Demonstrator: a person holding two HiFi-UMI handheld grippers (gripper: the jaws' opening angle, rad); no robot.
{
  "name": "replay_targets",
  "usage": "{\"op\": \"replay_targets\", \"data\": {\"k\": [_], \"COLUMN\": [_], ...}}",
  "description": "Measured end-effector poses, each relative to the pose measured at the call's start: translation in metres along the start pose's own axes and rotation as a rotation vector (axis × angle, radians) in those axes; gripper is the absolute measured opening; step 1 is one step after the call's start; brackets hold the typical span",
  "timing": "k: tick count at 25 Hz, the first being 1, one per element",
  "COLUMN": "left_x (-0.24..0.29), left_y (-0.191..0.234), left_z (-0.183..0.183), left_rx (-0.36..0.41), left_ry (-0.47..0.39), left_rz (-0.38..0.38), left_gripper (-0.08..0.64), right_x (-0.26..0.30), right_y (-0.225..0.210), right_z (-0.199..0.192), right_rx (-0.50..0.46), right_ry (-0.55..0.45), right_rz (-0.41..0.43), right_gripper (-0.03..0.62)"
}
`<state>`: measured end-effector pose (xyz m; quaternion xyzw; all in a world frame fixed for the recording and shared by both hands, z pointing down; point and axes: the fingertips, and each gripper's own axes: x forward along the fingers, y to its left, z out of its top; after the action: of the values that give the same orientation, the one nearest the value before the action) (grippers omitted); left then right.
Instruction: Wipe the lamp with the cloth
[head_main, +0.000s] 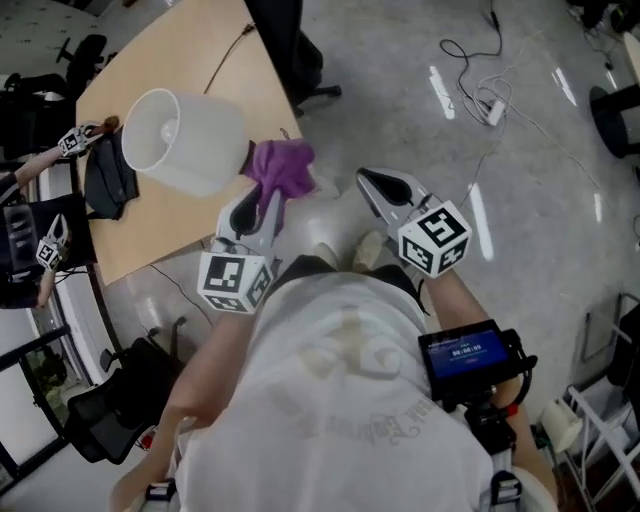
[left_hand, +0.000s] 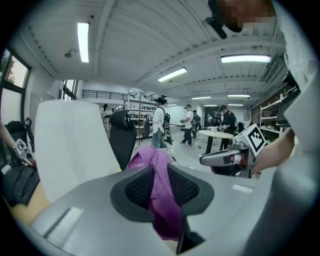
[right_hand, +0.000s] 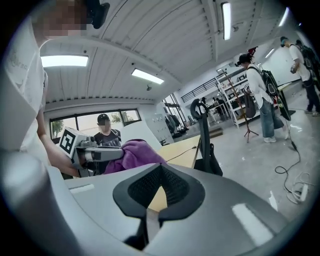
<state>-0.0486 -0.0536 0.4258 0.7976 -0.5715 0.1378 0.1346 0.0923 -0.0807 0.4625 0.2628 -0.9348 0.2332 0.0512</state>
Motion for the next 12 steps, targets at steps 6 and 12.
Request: {"op": "replay_targets", "data": {"k": [6,12], "left_x": [-0.050,-0.077], "left_y": [0.013,0.052], "left_z": [0.054,0.121], "left_rx": [0.175,0.367], "left_ry": [-0.045,-0.069], "left_rz": [0.144,0.331], "left_gripper": [0.083,0.083], "right_x": [0.002,0.010], "right_y": [0.021,0.030], "right_z": [-0.003,0.001], "right_rx": [-0.013,-0.014], "right_ry": [-0.001,0.001], "right_rz": [0.061,0.079], "right_gripper": [0.014,0.014]}}
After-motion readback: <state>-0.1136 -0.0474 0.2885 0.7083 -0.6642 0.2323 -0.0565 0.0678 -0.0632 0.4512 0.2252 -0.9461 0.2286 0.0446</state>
